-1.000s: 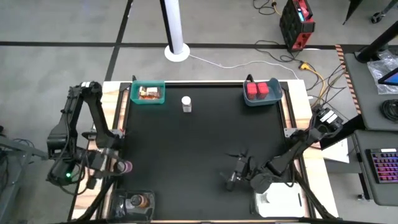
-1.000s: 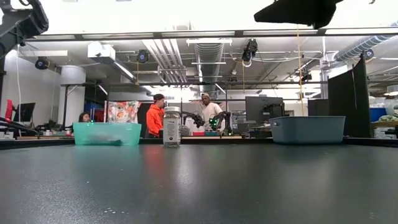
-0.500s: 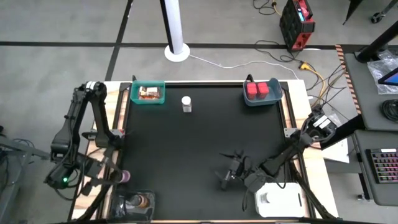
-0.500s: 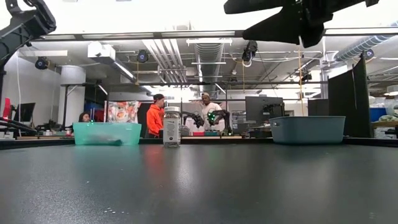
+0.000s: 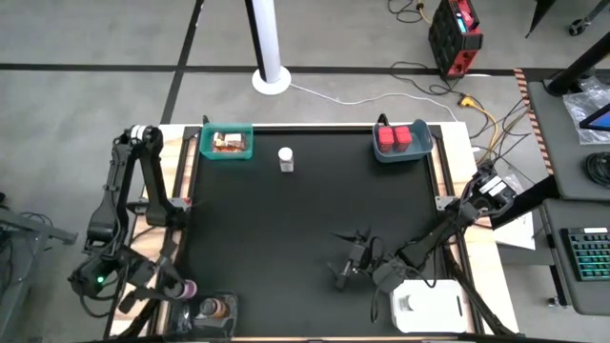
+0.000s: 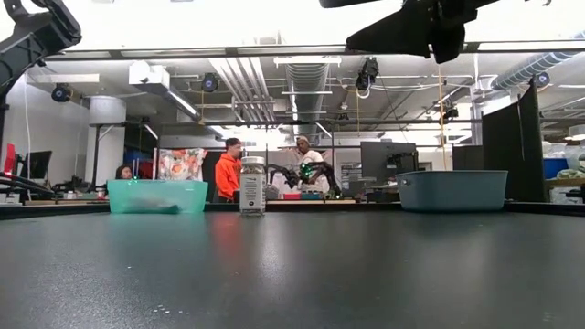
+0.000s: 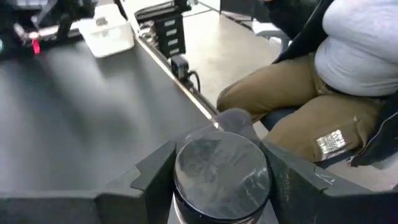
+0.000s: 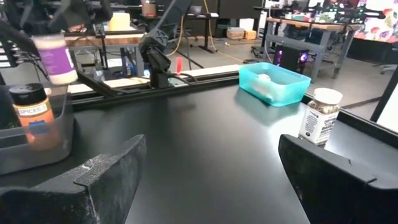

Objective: Sort spices by type
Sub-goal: Put the black seasoning bottle into the black bin

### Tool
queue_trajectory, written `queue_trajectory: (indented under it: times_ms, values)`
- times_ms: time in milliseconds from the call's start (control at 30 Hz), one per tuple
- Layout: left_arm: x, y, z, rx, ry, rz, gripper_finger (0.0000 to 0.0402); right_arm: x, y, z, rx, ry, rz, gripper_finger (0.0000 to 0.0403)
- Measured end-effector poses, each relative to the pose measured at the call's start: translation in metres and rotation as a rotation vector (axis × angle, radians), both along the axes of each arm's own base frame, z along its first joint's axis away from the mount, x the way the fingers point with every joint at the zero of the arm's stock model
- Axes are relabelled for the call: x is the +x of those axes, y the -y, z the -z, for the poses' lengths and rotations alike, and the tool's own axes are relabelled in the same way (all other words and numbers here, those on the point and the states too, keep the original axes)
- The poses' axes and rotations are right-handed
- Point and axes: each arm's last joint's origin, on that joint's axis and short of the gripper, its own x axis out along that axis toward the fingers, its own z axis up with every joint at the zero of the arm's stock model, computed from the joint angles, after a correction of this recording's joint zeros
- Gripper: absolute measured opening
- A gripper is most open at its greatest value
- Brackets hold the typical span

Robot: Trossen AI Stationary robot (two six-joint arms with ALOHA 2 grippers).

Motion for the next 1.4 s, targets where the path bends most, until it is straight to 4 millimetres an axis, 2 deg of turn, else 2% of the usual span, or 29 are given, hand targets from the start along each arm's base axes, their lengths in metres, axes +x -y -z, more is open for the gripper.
queue_trajectory:
  times_ms: [333,600,1000,1233,1300,1400]
  values:
    - [0.0,0.008,0.018,-0.069,-0.005,-0.01,0.0191,0.002,0.003,0.0,-0.004,-0.003,0.004,0.0358]
    - [0.004,0.012,0.028,0.02,0.092,-0.097,0.0191,0.003,0.004,0.0,-0.005,-0.004,0.009,0.0358]
    - [0.005,0.012,0.031,-0.024,-0.002,-0.081,0.0191,0.005,0.007,0.0,0.003,-0.006,-0.003,0.0358]
    - [0.004,0.015,0.022,-0.036,-0.028,-0.048,0.0191,0.006,0.008,0.0,0.006,-0.006,-0.003,0.0358]
    - [0.003,0.02,0.018,-0.085,-0.058,-0.035,0.019,0.006,0.008,0.0,0.006,-0.007,-0.003,0.0358]
    - [0.003,0.021,0.021,-0.062,-0.063,-0.036,0.019,0.006,0.008,0.001,0.005,-0.01,-0.003,0.0358]
